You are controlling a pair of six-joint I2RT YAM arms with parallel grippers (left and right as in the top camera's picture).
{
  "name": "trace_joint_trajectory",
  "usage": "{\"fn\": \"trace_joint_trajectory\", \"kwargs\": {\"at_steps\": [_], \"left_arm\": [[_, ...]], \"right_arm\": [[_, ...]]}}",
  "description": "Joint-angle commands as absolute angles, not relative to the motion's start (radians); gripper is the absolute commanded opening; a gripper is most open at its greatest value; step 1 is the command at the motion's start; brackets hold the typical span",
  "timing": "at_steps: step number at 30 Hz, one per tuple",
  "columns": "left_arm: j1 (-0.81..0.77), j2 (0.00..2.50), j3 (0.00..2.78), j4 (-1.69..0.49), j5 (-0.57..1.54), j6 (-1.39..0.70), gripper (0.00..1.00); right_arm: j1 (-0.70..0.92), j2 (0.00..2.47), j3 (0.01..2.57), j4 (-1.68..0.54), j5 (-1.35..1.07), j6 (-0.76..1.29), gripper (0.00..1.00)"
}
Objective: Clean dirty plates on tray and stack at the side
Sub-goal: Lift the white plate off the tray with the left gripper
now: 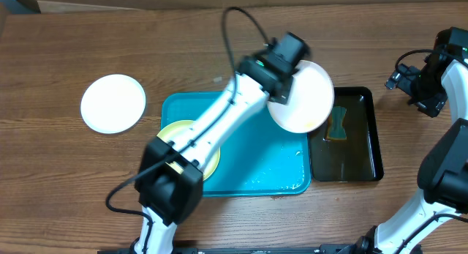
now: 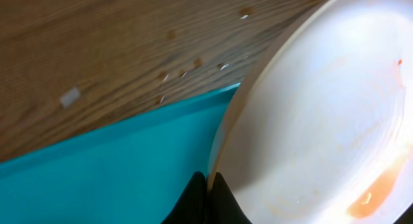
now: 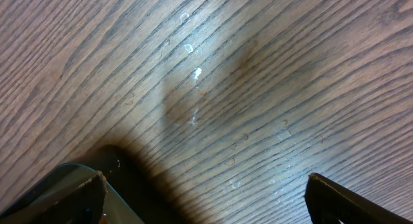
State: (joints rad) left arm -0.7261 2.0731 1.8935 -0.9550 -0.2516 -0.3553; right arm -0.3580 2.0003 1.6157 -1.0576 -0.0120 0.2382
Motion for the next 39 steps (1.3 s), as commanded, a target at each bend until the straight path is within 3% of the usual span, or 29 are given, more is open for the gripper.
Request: {"fn": "trace_joint_trajectory", "kwargs": {"at_steps": [1,11,22,28,35,39], "left_arm": [[-0.842,2.047,1.922,-0.926,-0.531,-0.304,0.04],[-1.139,2.047,1.921,-0.836,-1.127,-0.139,0.04],[-1.264,2.047,1.921,-0.728,-1.357,0.009,0.04],[-1.24,2.048,1.92,-0.742,-1.233,-0.043,0.04],[-1.124,2.048,1.92,-0.894,-0.784,-0.306,0.04],[-1.011,2.048,1.92,-0.938,-0.538,-0.356,0.04]], "right_arm": [[-0.355,1.979,1.63,-1.052,-0.017,0.244,1.0],[-0.355,1.979,1.63,-1.052,-0.017,0.244,1.0],[-0.355,1.979,1.63,-1.052,-0.017,0.244,1.0],[-0.355,1.979,1.63,-1.052,-0.017,0.244,1.0],[-0.355,1.979,1.63,-1.052,-0.017,0.243,1.0],[-0.355,1.979,1.63,-1.052,-0.017,0.244,1.0]]}}
